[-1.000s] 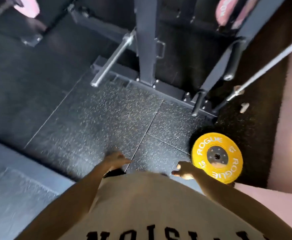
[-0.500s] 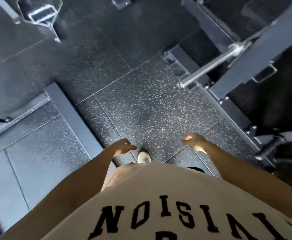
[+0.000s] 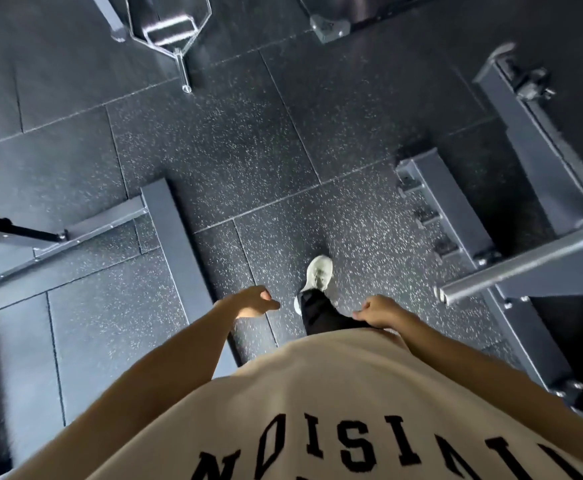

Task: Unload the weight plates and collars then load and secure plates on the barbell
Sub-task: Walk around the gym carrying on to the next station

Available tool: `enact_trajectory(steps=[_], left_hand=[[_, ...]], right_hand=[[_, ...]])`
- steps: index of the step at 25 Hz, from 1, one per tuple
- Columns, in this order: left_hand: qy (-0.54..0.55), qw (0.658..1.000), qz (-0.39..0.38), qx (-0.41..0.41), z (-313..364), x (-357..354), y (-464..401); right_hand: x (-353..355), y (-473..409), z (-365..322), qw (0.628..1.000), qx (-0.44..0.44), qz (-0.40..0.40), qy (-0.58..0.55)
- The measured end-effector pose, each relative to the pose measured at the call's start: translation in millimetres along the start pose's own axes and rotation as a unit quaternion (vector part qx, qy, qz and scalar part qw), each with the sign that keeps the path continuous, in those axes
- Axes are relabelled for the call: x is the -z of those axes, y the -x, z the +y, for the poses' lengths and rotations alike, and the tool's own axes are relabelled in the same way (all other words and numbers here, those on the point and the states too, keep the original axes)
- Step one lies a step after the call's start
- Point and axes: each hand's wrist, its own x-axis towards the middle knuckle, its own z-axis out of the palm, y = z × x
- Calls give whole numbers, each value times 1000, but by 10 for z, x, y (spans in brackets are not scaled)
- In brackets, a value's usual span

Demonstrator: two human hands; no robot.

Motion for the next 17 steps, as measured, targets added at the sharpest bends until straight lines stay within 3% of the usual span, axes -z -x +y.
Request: enact_trajectory(steps=[12,15,17], left_hand=[[28,997,64,-38,1754,3332,-1455],[3,998,42,-54,2175,4147,-2003],[-35,998,24,-49,2542,4857,-2333]], right_hand=[[3243,-1749,-1668,998,46,35,-27],[3857,-2232,-2017,999,29,18,-5],[4380,-2543,-2215,998,8,35,-49]])
